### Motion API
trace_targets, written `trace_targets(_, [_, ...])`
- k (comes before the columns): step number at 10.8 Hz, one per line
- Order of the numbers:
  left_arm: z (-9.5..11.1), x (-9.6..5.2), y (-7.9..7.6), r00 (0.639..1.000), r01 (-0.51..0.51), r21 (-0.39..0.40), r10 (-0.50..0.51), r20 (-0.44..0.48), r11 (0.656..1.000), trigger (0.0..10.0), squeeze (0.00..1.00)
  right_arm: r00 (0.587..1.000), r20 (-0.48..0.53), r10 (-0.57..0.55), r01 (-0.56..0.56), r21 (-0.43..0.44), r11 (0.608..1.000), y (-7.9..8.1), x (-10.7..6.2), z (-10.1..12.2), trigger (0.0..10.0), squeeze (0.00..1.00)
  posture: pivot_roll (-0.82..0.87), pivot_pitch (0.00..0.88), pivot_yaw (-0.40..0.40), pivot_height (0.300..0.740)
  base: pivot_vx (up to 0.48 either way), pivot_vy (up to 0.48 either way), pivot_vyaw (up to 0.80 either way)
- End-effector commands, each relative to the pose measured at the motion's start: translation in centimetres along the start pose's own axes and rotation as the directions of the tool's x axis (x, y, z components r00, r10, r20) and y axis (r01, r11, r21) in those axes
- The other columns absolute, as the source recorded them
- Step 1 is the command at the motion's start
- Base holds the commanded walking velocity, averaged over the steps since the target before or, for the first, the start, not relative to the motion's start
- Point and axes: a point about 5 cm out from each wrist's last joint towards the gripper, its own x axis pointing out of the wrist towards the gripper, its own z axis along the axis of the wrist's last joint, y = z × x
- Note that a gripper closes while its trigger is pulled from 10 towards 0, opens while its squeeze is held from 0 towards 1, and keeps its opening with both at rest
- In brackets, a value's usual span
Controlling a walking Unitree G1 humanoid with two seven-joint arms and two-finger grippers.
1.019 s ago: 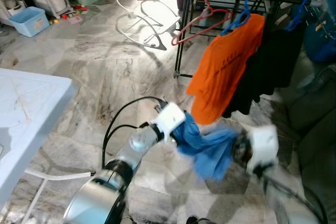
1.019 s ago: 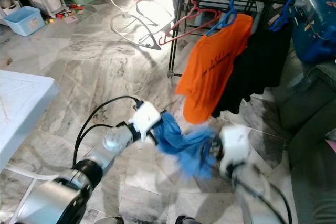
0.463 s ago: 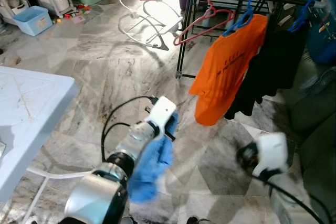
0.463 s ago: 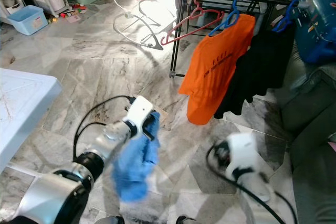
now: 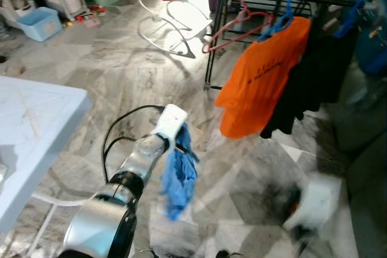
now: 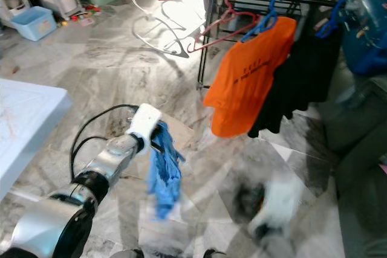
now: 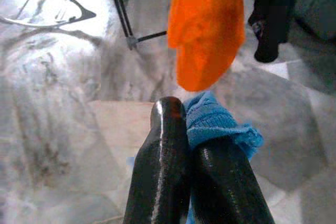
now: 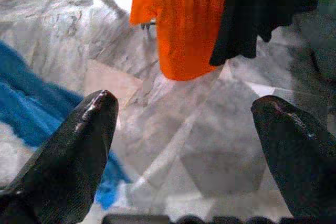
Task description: Hang hanger
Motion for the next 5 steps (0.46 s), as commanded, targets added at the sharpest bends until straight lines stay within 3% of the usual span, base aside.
trace_targets(1, [0.2, -0.1, 0.1, 0.998, -0.045, -0.035, 0.046, 0.038, 0.998, 0.0, 0.0, 0.998, 0.051, -0.024, 0.024, 0.006, 1.0, -0.1, -0.2, 0.9, 10.0, 1.0, 0.01, 0.076, -0.016, 0.74, 0.0, 0.0, 0.0])
trace_targets(2, [-0.2, -0.4, 0.0, 0.998, -0.042, -0.095, 0.046, 0.045, 0.995, 0.0, 0.0, 0.992, 0.075, -0.099, 0.093, 0.079, 0.993, -0.4, -0.1, 1.1, 10.0, 1.0, 0.02, 0.071, -0.026, 0.74, 0.0, 0.0, 0.0])
trace_targets(3, [-0.5, -0.7, -0.5, 0.997, -0.013, -0.119, 0.022, 0.079, 0.993, 2.7, 0.0, 0.971, 0.129, -0.2, 0.181, 0.142, 0.973, -1.2, 0.3, 2.2, 10.0, 1.0, 0.02, 0.074, -0.035, 0.74, 0.0, 0.0, 0.0])
trace_targets(4, [-0.8, -0.8, -0.7, 0.997, -0.005, -0.164, 0.017, 0.072, 0.986, 10.0, 0.0, 0.953, 0.171, -0.249, 0.219, 0.177, 0.96, -1.8, 0.6, 3.0, 10.0, 1.0, 0.02, 0.074, -0.034, 0.74, 0.0, 0.0, 0.0])
trace_targets(5, [-0.6, -0.6, -1.1, 0.997, -0.01, -0.201, 0.025, 0.076, 0.98, 10.0, 0.0, 0.935, 0.171, -0.311, 0.273, 0.216, 0.938, -2.5, 0.8, 3.1, 10.0, 1.0, 0.01, 0.071, -0.041, 0.74, 0.0, 0.0, 0.0])
